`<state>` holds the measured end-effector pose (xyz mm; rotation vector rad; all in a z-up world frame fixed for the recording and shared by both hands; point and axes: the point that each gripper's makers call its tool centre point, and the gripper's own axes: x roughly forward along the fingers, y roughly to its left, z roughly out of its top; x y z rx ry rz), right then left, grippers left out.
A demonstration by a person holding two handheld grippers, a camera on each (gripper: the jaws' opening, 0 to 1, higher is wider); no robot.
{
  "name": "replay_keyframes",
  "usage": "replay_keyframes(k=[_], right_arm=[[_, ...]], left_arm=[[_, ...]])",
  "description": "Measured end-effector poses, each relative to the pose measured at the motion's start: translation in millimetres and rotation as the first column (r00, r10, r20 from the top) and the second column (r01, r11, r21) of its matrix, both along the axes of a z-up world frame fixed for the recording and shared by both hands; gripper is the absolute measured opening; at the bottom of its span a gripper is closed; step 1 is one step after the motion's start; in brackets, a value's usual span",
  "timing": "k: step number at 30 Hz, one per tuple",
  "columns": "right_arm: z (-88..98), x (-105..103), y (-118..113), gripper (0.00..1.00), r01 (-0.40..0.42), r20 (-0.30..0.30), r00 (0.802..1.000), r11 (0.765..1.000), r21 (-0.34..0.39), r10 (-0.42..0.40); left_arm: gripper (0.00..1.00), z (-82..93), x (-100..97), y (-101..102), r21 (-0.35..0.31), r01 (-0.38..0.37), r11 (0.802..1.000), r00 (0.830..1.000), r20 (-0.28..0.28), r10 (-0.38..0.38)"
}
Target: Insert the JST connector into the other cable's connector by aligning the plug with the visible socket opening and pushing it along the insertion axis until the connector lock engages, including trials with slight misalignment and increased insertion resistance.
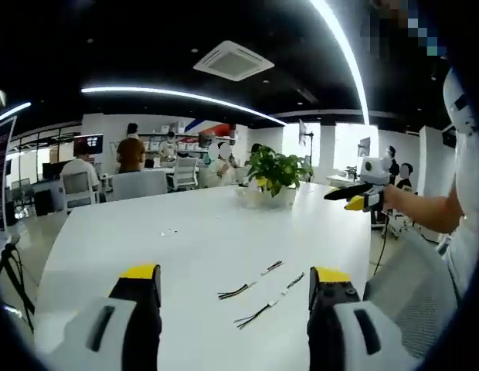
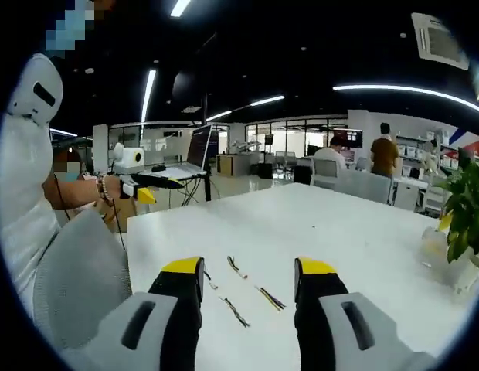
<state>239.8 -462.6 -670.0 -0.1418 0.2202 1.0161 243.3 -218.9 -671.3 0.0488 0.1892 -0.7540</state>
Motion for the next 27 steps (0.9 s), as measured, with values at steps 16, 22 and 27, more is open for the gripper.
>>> replay_keyframes(k=[16,22,27], right_arm=[[-28.9,33,41,0.32,-0.166,-0.058,0.985,0.986,-0.031,0.164],[-32.7,52,56,0.31,-0.192,-0.045,0.980,0.981,-0.001,0.192],[-49.7,62,72,0.32,-0.240,-0.043,0.970,0.970,-0.037,0.238]], left_arm=[[0.64,-31.9,48.1,-64,0.004,0.228,0.974,0.972,-0.059,-0.228],[0.58,-39.8,65.8,-87,-0.014,0.295,0.955,0.955,-0.006,-0.296],[0.51,-56.4,77.9,-96,0.000,0.314,0.950,0.950,-0.002,-0.314]])
